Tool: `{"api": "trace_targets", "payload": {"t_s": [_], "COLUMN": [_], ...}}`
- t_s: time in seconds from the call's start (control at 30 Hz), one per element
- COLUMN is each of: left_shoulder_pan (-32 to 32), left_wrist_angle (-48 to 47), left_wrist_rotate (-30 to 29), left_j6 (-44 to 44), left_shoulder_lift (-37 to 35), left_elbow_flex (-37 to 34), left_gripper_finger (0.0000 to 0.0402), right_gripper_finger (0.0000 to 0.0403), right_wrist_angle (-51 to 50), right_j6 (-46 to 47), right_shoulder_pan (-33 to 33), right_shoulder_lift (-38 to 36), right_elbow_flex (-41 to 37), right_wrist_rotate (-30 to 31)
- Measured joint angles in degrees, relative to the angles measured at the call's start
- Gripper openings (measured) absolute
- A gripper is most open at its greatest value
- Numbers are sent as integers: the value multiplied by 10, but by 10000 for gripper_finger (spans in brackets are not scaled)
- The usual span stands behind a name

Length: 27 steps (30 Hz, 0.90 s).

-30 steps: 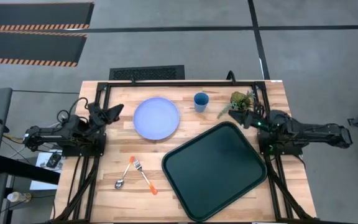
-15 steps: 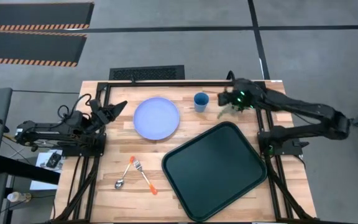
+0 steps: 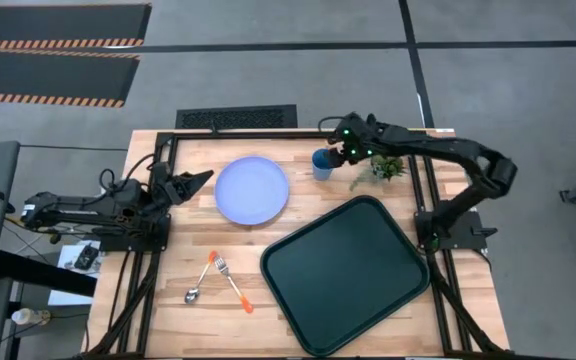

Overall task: Pick and place plate/cup/fork/spoon on tray
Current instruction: Put the blue cup on the green serving tray

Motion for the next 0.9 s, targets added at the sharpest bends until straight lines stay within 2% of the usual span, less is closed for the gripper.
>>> {"api": "trace_targets", "payload": {"t_s": [0.27, 0.4, 0.6, 0.63, 0.9], "left_shoulder_pan": [0, 0, 0, 0, 0], "left_wrist_angle": [-19, -35, -58, -59, -84], "left_wrist_rotate": [-1, -8, -27, -27, -27], "left_j6": [-14, -15, -20, -20, -21], "left_shoulder_lift": [0, 0, 0, 0, 0], "left_elbow_flex": [0, 0, 0, 0, 0], "left_gripper_finger": [176, 176, 176, 176, 176], "right_gripper_finger": [245, 184, 35, 20, 7], "right_wrist_angle": [0, -3, -4, -4, -15], "right_j6": [4, 15, 6, 3, 2], "right_shoulder_pan": [-5, -5, -5, -5, -17], "right_shoulder_lift": [29, 29, 29, 29, -4], "right_elbow_flex": [4, 4, 4, 4, 37], "right_wrist_rotate": [11, 14, 13, 12, 12]}}
